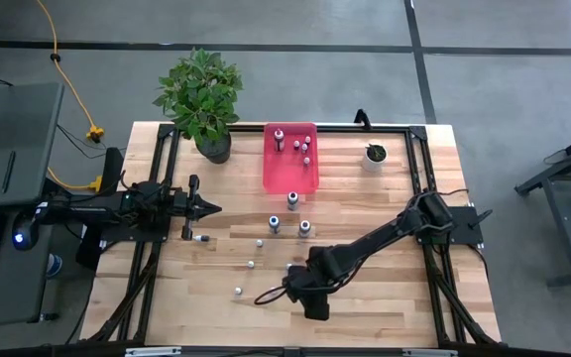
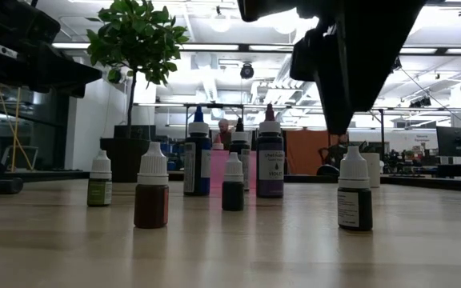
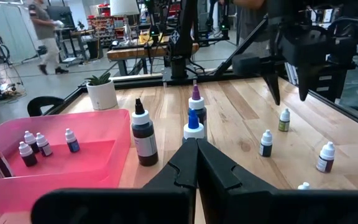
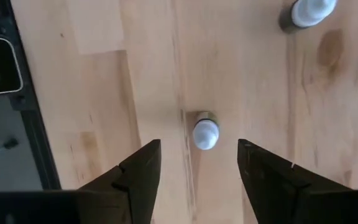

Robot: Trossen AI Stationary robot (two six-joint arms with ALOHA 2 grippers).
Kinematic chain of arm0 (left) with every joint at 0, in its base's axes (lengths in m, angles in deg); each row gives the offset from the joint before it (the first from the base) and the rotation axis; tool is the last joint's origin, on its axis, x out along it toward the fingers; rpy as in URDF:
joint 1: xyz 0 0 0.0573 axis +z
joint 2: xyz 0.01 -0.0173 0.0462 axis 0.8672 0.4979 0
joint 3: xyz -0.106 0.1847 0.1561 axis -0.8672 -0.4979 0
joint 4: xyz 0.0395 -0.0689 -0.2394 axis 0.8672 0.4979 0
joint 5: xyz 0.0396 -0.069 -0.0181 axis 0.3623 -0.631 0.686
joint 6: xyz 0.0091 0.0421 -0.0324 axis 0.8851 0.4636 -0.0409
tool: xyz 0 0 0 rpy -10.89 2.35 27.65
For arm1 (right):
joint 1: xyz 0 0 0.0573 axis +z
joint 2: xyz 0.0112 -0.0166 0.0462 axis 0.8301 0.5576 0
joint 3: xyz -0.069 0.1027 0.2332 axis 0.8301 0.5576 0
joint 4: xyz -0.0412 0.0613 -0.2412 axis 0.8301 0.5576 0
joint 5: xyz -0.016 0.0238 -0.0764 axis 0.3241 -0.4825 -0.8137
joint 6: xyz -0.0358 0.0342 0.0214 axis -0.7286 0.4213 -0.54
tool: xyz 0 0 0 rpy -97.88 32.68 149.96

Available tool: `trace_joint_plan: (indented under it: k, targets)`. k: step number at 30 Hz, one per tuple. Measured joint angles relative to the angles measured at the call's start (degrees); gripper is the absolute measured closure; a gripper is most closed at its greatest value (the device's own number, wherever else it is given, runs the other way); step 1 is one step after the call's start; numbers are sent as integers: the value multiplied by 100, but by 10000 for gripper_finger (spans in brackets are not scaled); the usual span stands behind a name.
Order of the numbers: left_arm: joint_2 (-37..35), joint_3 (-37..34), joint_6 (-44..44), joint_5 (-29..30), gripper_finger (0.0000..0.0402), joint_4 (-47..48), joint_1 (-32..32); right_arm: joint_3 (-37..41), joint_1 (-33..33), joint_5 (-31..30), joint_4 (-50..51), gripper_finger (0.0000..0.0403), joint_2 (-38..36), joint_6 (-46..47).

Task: Pick & Place food coloring
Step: Put the green food coloring bottle into the pink bin

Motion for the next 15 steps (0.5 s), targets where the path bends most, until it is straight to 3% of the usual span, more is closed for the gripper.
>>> trace_joint_plan:
  k: [7,15]
  targets:
    - [-2,1,-2,0,401,0,0,40,23,-23,40,202,8,117]
    - [-2,2,-2,0,401,0,-2,914,1,479,-973,203,-118,515]
